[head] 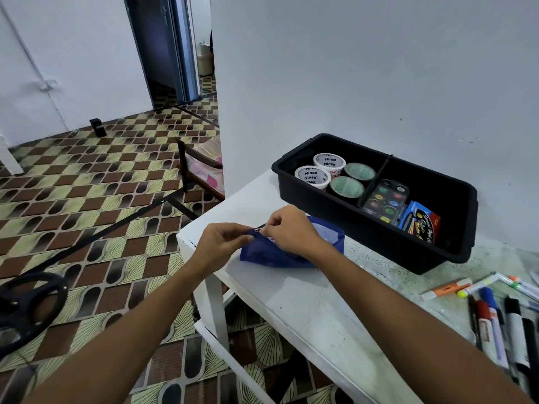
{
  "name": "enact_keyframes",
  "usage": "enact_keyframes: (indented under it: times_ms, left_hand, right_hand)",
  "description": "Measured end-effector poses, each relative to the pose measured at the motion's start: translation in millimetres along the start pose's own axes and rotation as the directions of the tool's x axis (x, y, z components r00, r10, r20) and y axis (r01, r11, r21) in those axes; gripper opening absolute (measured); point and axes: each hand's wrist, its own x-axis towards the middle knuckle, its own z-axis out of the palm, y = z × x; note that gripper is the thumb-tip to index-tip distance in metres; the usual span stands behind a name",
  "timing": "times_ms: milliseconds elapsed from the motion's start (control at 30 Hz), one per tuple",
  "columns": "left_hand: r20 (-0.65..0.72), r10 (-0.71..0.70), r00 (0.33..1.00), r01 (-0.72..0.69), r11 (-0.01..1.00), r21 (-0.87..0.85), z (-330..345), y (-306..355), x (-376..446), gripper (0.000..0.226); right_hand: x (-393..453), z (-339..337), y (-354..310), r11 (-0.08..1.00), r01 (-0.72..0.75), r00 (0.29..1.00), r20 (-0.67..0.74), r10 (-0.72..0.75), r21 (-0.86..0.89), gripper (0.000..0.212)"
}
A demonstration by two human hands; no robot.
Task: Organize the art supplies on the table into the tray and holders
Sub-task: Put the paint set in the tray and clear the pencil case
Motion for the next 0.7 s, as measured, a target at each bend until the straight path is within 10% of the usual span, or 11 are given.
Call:
enact_keyframes:
  times_ms: [233, 700]
  left_hand:
    - [-0.064, -0.035, 0.997, 0.026, 0.99, -0.136, -14, 0, -3, 0.02]
    - [-0.221, -0.075, 0.972, 0.027, 0.977, -0.212, -22, 2, -11, 0.022]
  right_hand:
    - [-8, -37, 14, 0.969, -0.112, 0.984, -0.158, 0.077, -0.221, 0.02]
    - [-41, -46, 75, 0.975, -0.222, 0.882, -0.423, 0.206, 0.013, 0.023]
